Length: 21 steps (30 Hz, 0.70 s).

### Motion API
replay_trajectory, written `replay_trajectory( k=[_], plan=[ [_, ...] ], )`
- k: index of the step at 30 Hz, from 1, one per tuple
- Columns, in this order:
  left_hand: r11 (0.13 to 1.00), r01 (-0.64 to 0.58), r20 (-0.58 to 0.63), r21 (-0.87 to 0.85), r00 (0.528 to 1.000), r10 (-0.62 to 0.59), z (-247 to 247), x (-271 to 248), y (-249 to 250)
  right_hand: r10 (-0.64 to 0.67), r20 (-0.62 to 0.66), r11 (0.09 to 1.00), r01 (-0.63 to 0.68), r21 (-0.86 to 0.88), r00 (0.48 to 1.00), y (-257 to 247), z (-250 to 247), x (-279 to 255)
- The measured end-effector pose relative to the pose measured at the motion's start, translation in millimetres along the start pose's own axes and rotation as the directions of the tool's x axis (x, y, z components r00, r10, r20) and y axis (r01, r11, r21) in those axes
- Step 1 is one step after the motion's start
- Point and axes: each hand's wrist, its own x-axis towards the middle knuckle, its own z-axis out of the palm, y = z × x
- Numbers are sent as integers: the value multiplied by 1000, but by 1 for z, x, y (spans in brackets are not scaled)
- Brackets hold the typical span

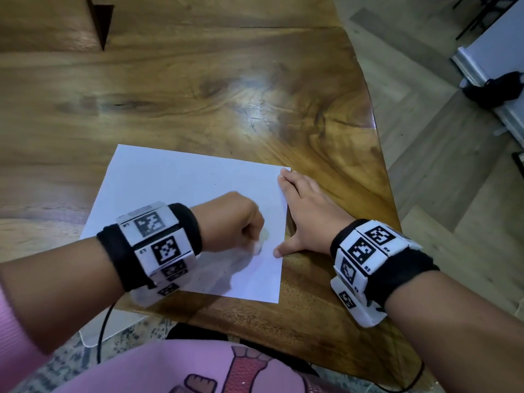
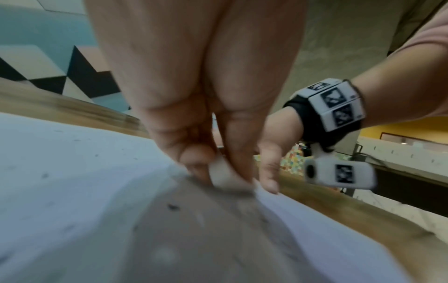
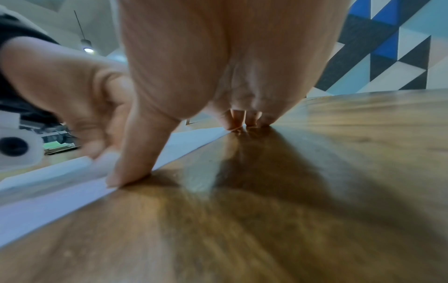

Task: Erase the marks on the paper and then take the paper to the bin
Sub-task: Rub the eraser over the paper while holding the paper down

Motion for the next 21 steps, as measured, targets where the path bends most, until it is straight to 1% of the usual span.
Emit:
replay_trajectory(
  k=[1,2,3,4,5,7,8,9,10,11,12,13,14,15,16,17,19,20,21],
  plan=[
    [1000,25,-100,6,995,-25,-4,7,-1,0,-1,1000,0,0,1000,0,0,0],
    [999,51,-199,7,979,-48,-7,12,-2,-1,-4,1000,1,0,1000,0,0,0],
    [998,64,-256,-8,965,-63,-8,14,-3,-1,-5,1000,1,1,1000,0,0,0],
    [998,58,-263,-25,963,-62,-6,12,-4,-3,-5,1000,3,3,1000,0,1,1],
    [999,33,-215,-33,976,-39,-3,7,-5,-4,-6,1000,4,7,1000,0,1,1],
    [999,-24,-19,-22,1000,23,5,-7,-5,-5,-5,1000,6,17,1000,1,1,1],
    [999,-34,77,-7,996,34,5,-11,-6,-9,-6,1000,9,17,1000,1,1,1],
    [1000,-31,116,3,993,31,2,-11,-6,-11,-6,1000,11,15,1000,2,1,1],
    [1000,-14,82,6,997,13,-2,-6,-7,-12,-5,1000,12,11,1000,1,1,1],
    [1000,22,-11,-4,1000,-22,-8,3,-7,-12,-5,1000,12,7,1000,2,1,1],
    [997,73,-133,-31,988,-77,-15,13,-7,-12,-7,1000,12,3,1000,2,2,2],
    [991,116,-243,-61,962,-127,-20,23,-7,-10,-10,1000,10,0,1000,2,2,1],
    [987,139,-311,-82,937,-158,-22,30,-5,-9,-10,1000,9,0,1000,2,2,1],
    [986,140,-328,-86,931,-161,-20,34,-2,-8,-9,1000,8,2,1000,1,2,1],
    [991,118,-308,-71,942,-134,-17,34,-1,-6,-7,1000,6,4,1000,2,2,2],
    [995,84,-257,-44,962,-93,-12,31,1,-5,-5,1000,5,4,1000,2,2,2],
    [1000,19,-102,-19,995,-21,-1,19,3,-1,3,1000,1,9,1000,1,2,1],
    [1000,3,-27,-24,1000,-3,1,14,3,-1,5,1000,1,13,1000,1,2,2],
    [1000,-2,6,-31,1000,2,0,12,3,-1,7,1000,1,16,1000,1,2,1]
  ],
)
